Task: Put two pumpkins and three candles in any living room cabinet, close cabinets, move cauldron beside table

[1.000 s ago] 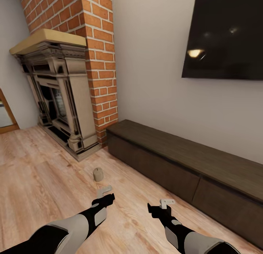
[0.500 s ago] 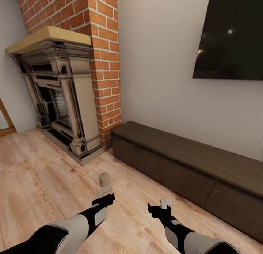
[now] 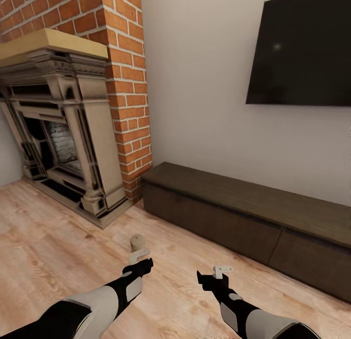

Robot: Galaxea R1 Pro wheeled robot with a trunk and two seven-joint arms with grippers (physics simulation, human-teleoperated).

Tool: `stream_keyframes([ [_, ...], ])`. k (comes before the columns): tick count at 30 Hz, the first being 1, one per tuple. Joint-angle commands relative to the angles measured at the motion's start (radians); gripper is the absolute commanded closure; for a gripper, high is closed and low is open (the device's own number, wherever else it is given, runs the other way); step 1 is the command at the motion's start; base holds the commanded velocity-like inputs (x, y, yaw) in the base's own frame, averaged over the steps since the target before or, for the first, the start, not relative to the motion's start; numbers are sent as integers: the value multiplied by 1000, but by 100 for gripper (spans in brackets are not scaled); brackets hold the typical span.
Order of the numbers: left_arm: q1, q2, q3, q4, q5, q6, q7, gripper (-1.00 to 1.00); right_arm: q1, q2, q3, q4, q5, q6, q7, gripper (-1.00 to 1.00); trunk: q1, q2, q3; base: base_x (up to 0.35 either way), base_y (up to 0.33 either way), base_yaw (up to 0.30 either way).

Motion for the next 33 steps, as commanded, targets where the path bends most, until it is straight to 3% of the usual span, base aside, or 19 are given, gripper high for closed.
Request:
stream_keyframes([
  [1, -1, 0, -8, 3, 7, -6, 1, -100, -1, 0, 4, 3, -11, -5, 6, -100, 0, 0, -1, 0, 329, -202],
  [20, -1, 0, -8, 3, 7, -6, 1, -100, -1, 0, 4, 3, -11, -5, 6, -100, 0, 0, 5, 0, 329, -56],
  [33, -1, 0, -8, 3, 7, -6, 0, -100, -1, 0, 4, 3, -11, -5, 6, -100, 0, 0, 21, 0, 329, -191],
])
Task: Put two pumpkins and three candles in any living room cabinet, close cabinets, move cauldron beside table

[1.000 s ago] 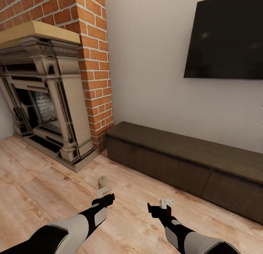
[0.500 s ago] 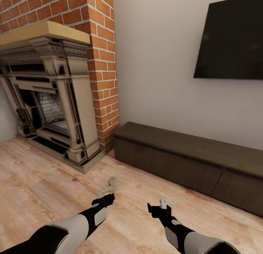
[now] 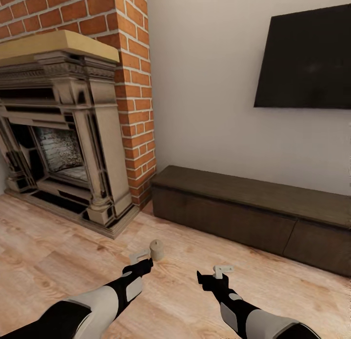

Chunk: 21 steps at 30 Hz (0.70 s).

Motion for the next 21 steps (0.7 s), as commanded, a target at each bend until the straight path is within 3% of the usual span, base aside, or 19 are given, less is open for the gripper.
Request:
stream_keyframes([
  [1, -1, 0, -8, 3, 7, -6, 1, -100, -1, 0, 4, 2, -11, -5, 6, -100, 0, 0, 0, 0, 329, -225],
  [6, -1, 0, -8, 3, 7, -5, 1, -100, -1, 0, 4, 3, -11, -4, 6, -100, 0, 0, 4, 0, 329, -189],
  [15, -1, 0, -8, 3, 7, -6, 1, -100, -1, 0, 4, 3, -11, -5, 6, -100, 0, 0, 5, 1, 329, -47],
  [21, -1, 0, -8, 3, 8, -6, 1, -100, -1, 0, 3, 3, -12, -5, 6, -100, 0, 0, 5, 51, 231, -247],
])
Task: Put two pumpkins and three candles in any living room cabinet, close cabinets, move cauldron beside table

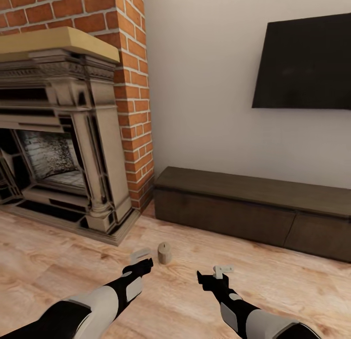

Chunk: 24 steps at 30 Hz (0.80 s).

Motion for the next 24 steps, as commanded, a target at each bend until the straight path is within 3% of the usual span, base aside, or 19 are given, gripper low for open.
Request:
stream_keyframes([
  [1, -2, 0, -8, 4, 7, -6, 1, -100, -1, 0, 4, 2, -11, -4, 6, -100, 0, 0, -1, 19, 49, -289],
  [15, -2, 0, -8, 4, 7, -6, 1, -100, -1, -1, 2, 2, -14, -4, 6, -100, 0, 0, -1, 2, 9, -294],
  [24, -2, 1, -8, 4, 6, -6, 1, -100, -1, -1, 4, 3, -14, -4, 6, -100, 0, 0, -1, 0, 258, -83],
])
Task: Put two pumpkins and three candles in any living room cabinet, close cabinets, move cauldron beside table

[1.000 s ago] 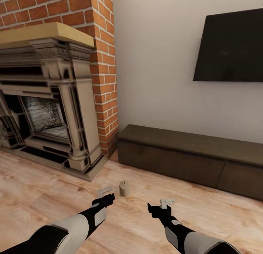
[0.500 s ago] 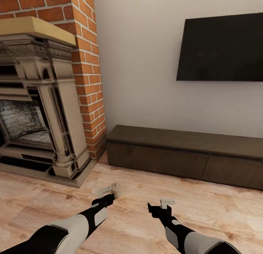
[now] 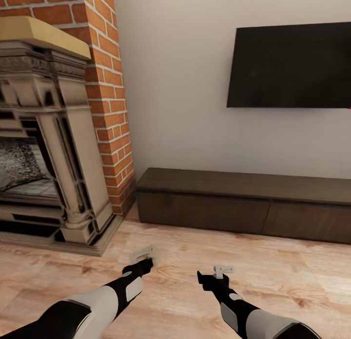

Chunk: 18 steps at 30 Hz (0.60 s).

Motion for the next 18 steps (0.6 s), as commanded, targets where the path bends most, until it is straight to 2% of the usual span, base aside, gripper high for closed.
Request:
stream_keyframes([
  [1, -1, -1, -8, 3, 7, -6, 1, -100, -1, 0, 4, 3, -11, -5, 6, -100, 0, 0, -1, 0, 316, -6],
  [7, -1, -1, -8, 3, 7, -6, 2, -100, -1, 0, 3, 3, -11, -5, 6, -100, 0, 0, -1, 0, 324, -37],
  [18, -1, 2, -8, 3, 7, -6, 3, -100, -1, 0, 0, 3, -15, -4, 5, -100, 0, 0, -1, 0, 326, -268],
])
